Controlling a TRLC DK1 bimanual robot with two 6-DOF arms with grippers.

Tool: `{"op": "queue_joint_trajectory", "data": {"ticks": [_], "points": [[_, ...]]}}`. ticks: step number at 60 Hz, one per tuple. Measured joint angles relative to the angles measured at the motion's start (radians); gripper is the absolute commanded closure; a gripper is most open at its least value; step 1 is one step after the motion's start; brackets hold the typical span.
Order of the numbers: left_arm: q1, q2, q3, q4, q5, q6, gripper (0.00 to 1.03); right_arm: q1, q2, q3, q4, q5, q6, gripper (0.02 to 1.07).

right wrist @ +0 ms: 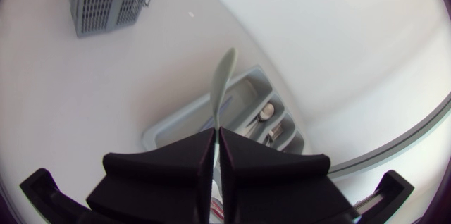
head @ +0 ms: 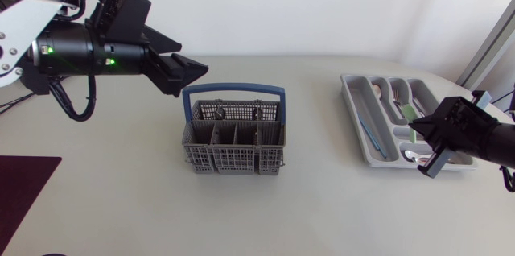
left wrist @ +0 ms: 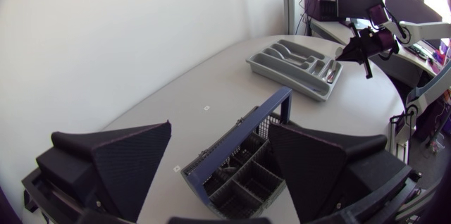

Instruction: Sort the cutlery from the basket into the organizer compartments.

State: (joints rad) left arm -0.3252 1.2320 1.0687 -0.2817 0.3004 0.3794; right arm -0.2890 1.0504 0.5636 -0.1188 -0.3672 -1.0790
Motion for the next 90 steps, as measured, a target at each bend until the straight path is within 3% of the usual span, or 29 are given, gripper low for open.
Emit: {"op": "queue_joint_trajectory", "data": {"ticks": [19,43,51,63,71,79,85,90], "points": [[0.042,-0.033,-0.068,-0.029,-0.058,0.071,0.08,-0.203,0.255,-0.066,0.322,0.039,-0.248,1.01],[0.050,-0.055,-0.106,-0.065,-0.106,0.114,0.08,-0.290,0.521,-0.069,0.575,0.123,-0.443,1.01],[0.053,-0.063,-0.110,-0.073,-0.131,0.123,0.08,-0.289,0.560,-0.087,0.669,0.176,-0.488,0.93],[0.083,-0.080,-0.121,-0.084,-0.150,0.140,0.08,-0.275,0.593,-0.138,0.745,0.248,-0.540,0.72],[0.100,-0.092,-0.129,-0.088,-0.153,0.151,0.08,-0.269,0.593,-0.153,0.771,0.261,-0.549,0.51],[0.109,-0.118,-0.159,-0.089,-0.153,0.168,0.09,-0.269,0.556,-0.158,0.773,0.261,-0.548,0.20],[0.112,-0.138,-0.187,-0.095,-0.153,0.176,0.09,-0.268,0.489,-0.170,0.763,0.260,-0.540,0.20],[0.115,-0.154,-0.212,-0.096,-0.153,0.183,0.12,-0.261,0.379,-0.174,0.683,0.258,-0.507,0.20]]}}
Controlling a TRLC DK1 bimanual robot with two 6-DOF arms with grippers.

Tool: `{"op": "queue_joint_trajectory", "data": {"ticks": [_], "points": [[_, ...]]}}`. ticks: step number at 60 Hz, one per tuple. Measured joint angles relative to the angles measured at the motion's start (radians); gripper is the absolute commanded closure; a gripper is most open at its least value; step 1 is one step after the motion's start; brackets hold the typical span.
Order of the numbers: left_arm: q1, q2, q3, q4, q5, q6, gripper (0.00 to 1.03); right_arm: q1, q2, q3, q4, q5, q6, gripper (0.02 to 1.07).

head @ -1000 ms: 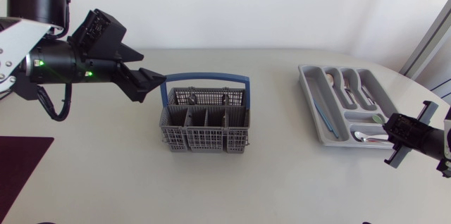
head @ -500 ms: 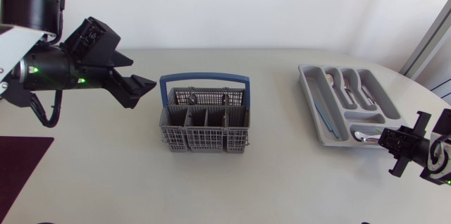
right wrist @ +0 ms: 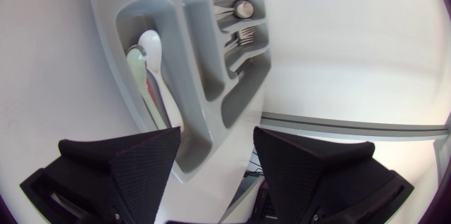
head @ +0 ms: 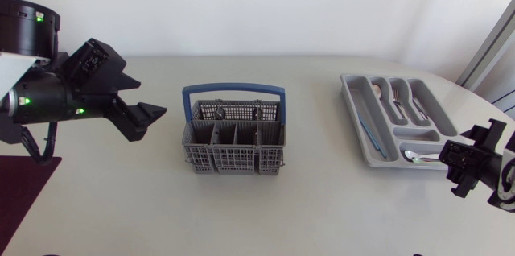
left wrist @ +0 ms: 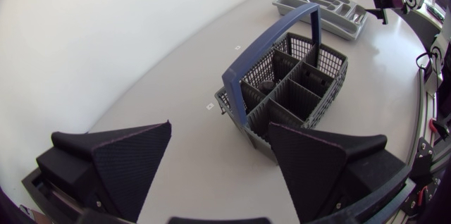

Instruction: Sort the cutlery from the basket into the organizer compartments.

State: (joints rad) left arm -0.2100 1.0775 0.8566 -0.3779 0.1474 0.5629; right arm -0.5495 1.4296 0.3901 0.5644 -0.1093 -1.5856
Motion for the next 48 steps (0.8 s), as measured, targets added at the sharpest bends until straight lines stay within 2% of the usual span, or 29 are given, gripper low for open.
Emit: {"op": "queue_joint_trajectory", "data": {"ticks": [7,11,16,26,33,45,48], "points": [[0.000,-0.027,-0.042,0.001,0.000,0.025,0.18,0.058,-0.210,0.015,-0.267,-0.042,0.110,0.22],[0.000,-0.045,-0.068,-0.002,0.000,0.042,0.24,0.118,-0.287,0.050,-0.405,-0.047,0.198,0.29],[-0.004,-0.064,-0.098,-0.003,0.000,0.056,0.34,0.212,-0.337,0.099,-0.502,-0.042,0.298,0.40],[-0.037,-0.090,-0.172,-0.003,0.001,0.082,0.55,0.483,-0.358,0.153,-0.549,0.042,0.512,0.65],[-0.056,-0.101,-0.212,0.008,0.001,0.101,0.69,0.634,-0.314,0.185,-0.560,0.084,0.637,0.77],[-0.138,-0.129,-0.292,0.064,0.004,0.131,0.95,0.795,-0.182,0.280,-0.561,0.089,0.812,1.01],[-0.161,-0.129,-0.312,0.093,0.004,0.135,1.00,0.822,-0.148,0.311,-0.561,0.078,0.858,1.02]]}}
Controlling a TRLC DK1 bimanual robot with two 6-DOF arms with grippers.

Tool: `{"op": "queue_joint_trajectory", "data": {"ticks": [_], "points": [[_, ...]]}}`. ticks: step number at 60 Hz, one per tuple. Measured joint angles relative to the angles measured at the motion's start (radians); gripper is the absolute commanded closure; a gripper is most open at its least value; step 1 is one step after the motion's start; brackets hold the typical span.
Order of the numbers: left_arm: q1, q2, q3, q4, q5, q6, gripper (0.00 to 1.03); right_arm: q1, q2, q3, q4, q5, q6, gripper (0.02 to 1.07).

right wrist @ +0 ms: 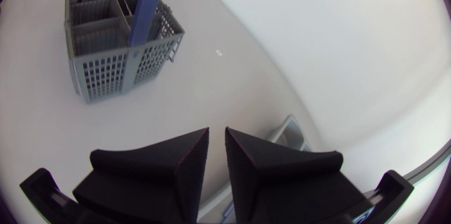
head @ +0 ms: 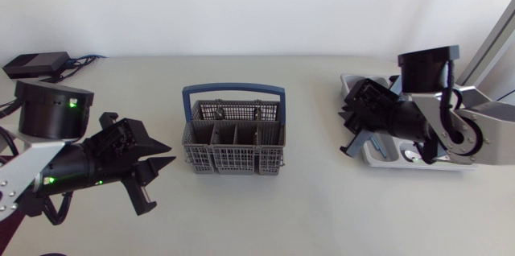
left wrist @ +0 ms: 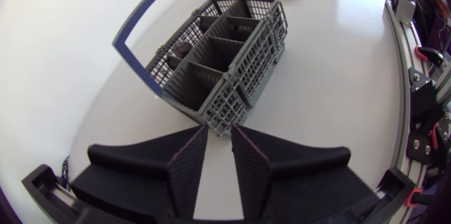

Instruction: Sort the cutlery from the basket into the organizer compartments.

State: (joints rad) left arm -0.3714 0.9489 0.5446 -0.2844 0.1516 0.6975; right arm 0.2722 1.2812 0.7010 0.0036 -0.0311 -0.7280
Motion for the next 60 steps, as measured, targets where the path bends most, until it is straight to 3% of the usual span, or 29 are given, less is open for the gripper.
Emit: {"op": "queue_joint_trajectory", "data": {"ticks": [12,24,32,49,60], "points": [[-0.063,0.066,-0.038,0.075,0.008,0.019,1.00,0.049,0.118,0.142,-0.001,-0.101,0.144,1.02],[-0.063,0.186,-0.040,0.109,0.104,0.045,1.00,0.079,0.236,0.263,-0.021,-0.220,0.234,1.02],[-0.058,0.297,-0.039,0.174,0.125,0.063,1.00,0.089,0.326,0.340,-0.057,-0.323,0.282,1.02],[0.071,0.525,0.046,0.299,0.131,0.075,1.00,0.084,0.412,0.423,-0.177,-0.547,0.309,1.02],[0.129,0.589,0.111,0.324,0.143,0.090,1.00,0.094,0.350,0.359,-0.206,-0.594,0.305,1.02]]}}
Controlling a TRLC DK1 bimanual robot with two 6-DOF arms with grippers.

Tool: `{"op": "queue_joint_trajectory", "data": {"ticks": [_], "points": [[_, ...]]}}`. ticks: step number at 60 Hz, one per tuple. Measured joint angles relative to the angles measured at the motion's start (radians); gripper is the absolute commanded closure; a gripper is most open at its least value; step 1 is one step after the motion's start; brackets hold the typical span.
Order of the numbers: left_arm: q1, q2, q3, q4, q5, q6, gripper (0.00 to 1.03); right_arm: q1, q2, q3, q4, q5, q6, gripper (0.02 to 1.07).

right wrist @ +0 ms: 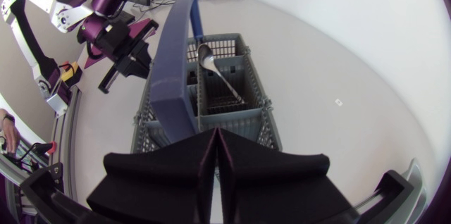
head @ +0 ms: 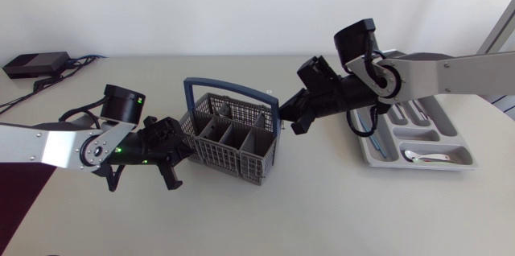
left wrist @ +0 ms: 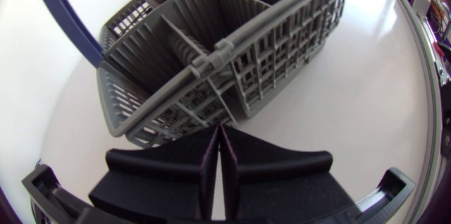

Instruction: Sort the cutlery from the basket into the organizer compartments.

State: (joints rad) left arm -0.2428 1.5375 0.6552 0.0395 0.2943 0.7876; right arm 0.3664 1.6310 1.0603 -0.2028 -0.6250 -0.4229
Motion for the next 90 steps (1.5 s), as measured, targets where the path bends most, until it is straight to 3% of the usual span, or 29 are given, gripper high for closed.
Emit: {"op": "queue_joint_trajectory", "data": {"ticks": [13,29,48,59,75,90], "points": [[0.029,0.051,0.058,0.018,0.008,0.003,1.00,0.050,-0.160,-0.116,-0.027,0.013,0.000,1.02],[0.095,0.049,0.060,0.019,0.028,0.002,1.00,-0.115,-0.113,-0.116,0.013,0.099,0.000,1.02],[0.097,0.072,0.109,0.023,0.038,-0.005,1.00,-0.112,0.074,-0.056,0.068,0.119,0.001,1.02],[0.096,0.156,0.167,0.040,0.039,-0.024,1.00,-0.070,0.081,-0.032,0.055,0.066,0.004,1.02],[0.084,0.227,0.236,0.042,0.038,-0.056,1.00,0.002,0.006,-0.116,0.028,0.061,0.004,1.02],[0.014,0.262,0.309,0.041,0.037,-0.080,1.00,0.090,-0.119,-0.217,-0.027,0.063,0.005,1.02]]}}
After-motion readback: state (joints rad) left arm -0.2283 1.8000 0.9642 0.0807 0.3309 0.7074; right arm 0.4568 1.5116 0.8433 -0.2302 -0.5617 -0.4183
